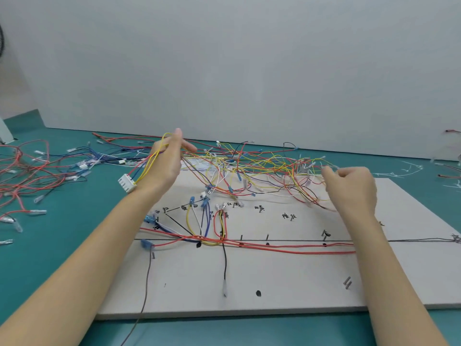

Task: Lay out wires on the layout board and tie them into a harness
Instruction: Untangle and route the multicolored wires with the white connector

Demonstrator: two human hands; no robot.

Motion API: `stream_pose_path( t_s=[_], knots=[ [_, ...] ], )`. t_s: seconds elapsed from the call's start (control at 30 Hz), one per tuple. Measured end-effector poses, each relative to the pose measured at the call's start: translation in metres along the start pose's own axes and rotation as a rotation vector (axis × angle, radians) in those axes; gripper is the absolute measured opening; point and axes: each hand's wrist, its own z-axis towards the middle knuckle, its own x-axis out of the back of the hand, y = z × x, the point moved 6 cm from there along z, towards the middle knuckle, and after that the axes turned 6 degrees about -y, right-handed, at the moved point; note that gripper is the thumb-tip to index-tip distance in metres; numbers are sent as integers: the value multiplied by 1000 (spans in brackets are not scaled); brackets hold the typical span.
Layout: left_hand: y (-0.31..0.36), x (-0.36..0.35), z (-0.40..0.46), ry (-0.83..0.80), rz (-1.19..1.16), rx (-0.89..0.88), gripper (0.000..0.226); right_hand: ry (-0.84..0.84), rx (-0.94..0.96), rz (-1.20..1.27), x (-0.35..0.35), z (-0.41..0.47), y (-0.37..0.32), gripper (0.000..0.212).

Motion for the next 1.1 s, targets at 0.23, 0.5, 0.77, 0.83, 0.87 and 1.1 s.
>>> stream_pose_path(
  t_s=[0.23, 0.5, 0.77, 0.83, 0.87, 1.1],
  knots=[
    [34, -37, -31, -187, -209, -214, 18, -558, 344, 313, -50, -45, -64, 38],
    [78, -100, -108, -469, 71, -616, 13, -749, 486, 355, -72, -72, -86, 62],
    [65, -100, -103, -386, 147, -521, 46, -668, 316, 686, -70, -64, -76, 30],
    [52, -89, -79, -350, 125, -340, 34, -710, 249, 805, -69, -60, -72, 29],
    [44, -84, -68, -348, 143, -265, 27, -732, 224, 850, -69, -59, -71, 30],
    [19, -90, -39, -466, 362, -238, 25, -853, 194, 969, -71, -65, -75, 32]
  ],
)
